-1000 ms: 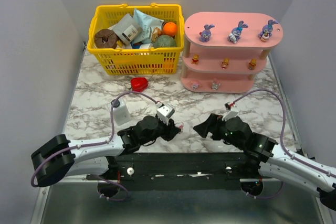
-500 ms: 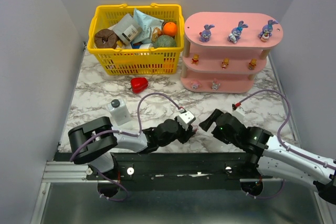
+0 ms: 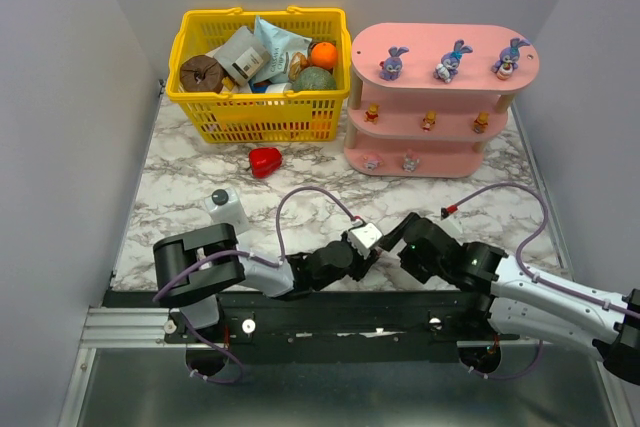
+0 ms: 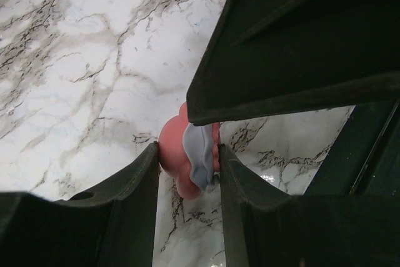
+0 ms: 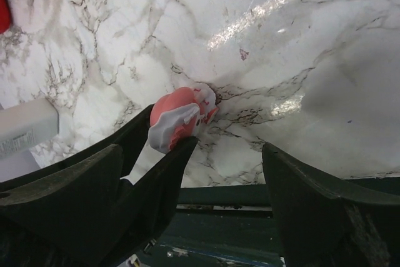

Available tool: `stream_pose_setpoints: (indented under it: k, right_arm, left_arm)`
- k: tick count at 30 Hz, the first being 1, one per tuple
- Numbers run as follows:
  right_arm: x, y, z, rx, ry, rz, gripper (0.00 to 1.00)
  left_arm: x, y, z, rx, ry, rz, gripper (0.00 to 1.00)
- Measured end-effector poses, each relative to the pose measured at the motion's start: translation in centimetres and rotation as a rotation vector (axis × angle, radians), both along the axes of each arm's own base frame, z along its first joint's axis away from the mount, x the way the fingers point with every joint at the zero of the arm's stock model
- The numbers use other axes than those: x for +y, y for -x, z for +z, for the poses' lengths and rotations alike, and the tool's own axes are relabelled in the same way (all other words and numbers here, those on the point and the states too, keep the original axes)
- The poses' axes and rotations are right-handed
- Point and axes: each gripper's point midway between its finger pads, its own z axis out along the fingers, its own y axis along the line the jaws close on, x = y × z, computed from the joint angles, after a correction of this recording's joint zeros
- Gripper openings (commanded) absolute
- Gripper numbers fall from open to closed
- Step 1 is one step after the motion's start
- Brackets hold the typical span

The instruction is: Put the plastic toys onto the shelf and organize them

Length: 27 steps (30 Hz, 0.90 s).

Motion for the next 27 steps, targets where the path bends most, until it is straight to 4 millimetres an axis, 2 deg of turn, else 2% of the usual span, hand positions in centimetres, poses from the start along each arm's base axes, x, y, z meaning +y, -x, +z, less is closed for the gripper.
stream_pose_setpoints:
  k: [3, 4, 10, 16, 21, 27]
  right_arm:
    - [0.5, 0.0, 0.0, 0.015, -0.024, -0.01, 0.94]
    - [0.7, -0.1, 0.0, 0.018, -0.032, -0.012, 0.93]
    - [1.5, -0.2, 0.4, 0.02, -0.076, -0.018, 0.91]
    - [1.5, -0.2, 0.4, 0.015, -0.104, -0.031, 0.86]
    - [1.4, -0.1, -0.1, 0.019, -0.114, -0.035, 0.83]
    - [2.6, -0.3, -0.8, 0.034, -0.136, -0.016, 0.74]
  left_arm:
    - [0.0, 0.1, 0.0, -0.014, -0.006, 0.013, 0.62]
    - [0.1, 0.1, 0.0, -0.016, -0.007, 0.016, 0.7]
    - [0.3, -0.3, 0.3, -0.034, 0.002, 0.037, 0.87]
    - [1.0, -0.2, 1.4, -0.038, 0.032, 0.048, 0.89]
    - [2.9, 0.8, 4.3, -0.033, 0.121, 0.055, 0.89]
    - [5.1, 2.7, 8.8, -0.023, 0.258, 0.051, 0.89]
